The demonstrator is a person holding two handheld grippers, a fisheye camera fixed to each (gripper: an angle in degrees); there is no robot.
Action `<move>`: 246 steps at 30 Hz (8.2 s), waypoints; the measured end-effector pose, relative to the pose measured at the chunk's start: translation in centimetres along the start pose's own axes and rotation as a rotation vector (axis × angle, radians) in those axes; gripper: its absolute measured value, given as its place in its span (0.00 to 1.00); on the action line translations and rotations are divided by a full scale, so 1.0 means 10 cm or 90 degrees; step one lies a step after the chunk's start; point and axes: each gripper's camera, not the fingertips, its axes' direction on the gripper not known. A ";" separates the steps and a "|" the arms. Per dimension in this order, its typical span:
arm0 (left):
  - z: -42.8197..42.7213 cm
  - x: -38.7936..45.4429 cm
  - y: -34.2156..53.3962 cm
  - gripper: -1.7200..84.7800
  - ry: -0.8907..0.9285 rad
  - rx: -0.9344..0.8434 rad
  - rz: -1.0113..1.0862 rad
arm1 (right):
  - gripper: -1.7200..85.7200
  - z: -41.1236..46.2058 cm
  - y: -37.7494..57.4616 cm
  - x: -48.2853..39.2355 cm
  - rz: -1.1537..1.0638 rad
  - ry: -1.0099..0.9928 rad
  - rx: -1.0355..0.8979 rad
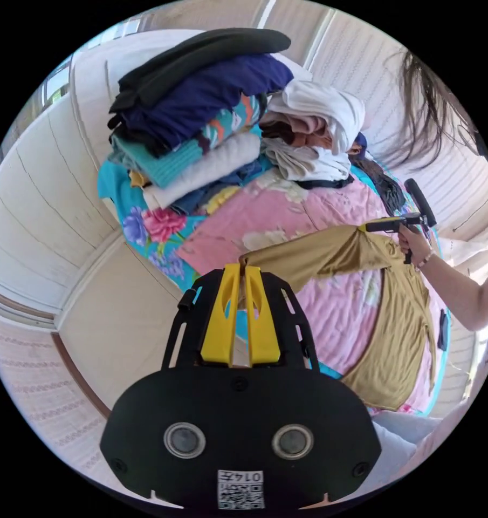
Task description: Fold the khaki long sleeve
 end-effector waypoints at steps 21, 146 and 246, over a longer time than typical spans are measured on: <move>0.53 0.93 0.09 0.03 -0.016 -0.132 0.068 | 0.09 -0.35 2.44 0.22 0.164 -0.071 0.157; 0.60 0.20 0.91 0.06 0.233 -0.031 0.184 | 0.04 1.66 3.39 -2.05 0.270 -0.077 -0.028; 2.55 4.94 -1.25 0.02 0.346 -0.167 0.396 | 0.03 -1.03 6.25 1.76 0.572 0.079 0.331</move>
